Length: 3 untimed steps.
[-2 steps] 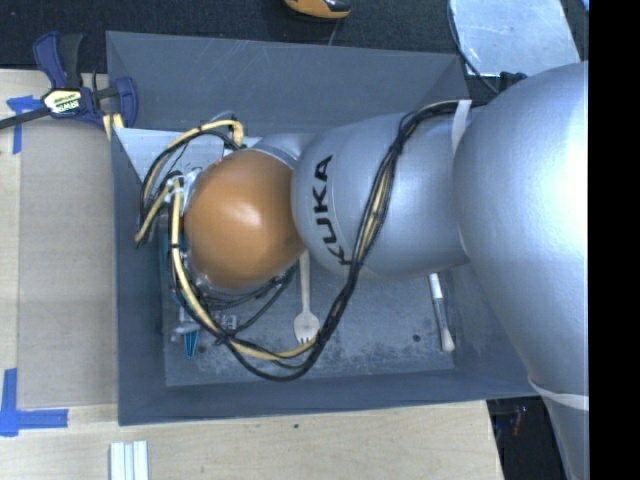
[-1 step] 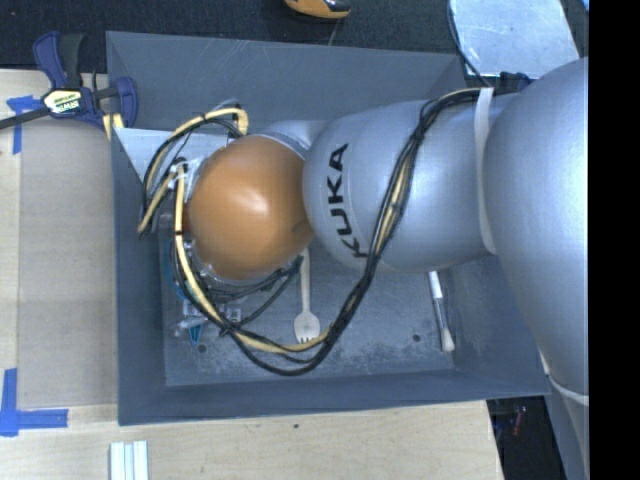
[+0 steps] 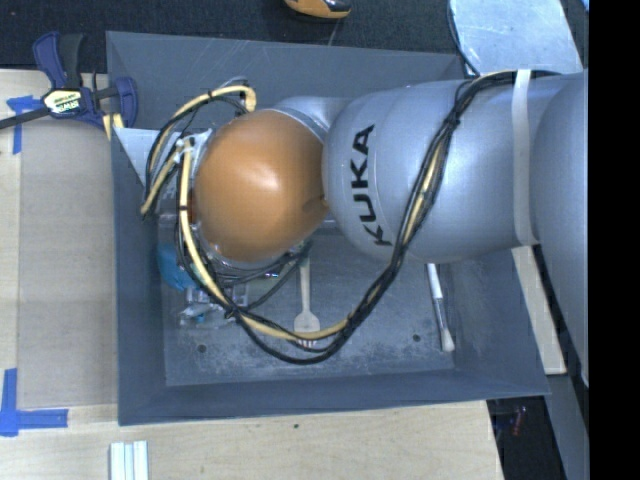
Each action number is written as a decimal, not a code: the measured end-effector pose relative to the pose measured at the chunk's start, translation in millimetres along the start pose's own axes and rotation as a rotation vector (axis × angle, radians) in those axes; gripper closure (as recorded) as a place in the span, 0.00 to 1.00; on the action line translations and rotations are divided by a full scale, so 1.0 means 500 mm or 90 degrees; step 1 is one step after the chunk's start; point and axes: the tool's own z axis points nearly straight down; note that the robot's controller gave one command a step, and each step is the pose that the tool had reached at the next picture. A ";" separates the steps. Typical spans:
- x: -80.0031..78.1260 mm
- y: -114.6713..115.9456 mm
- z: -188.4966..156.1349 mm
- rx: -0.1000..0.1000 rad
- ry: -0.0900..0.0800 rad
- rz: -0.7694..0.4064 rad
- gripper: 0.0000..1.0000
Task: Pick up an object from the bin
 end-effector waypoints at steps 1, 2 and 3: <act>-0.001 -0.002 0.022 0.002 -0.002 0.000 1.00; 0.001 0.001 0.021 0.000 -0.001 0.002 1.00; -0.001 0.000 -0.028 0.000 -0.002 0.002 1.00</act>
Offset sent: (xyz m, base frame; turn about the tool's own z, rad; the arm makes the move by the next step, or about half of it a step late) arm 0.0007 0.0001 0.0087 0.0003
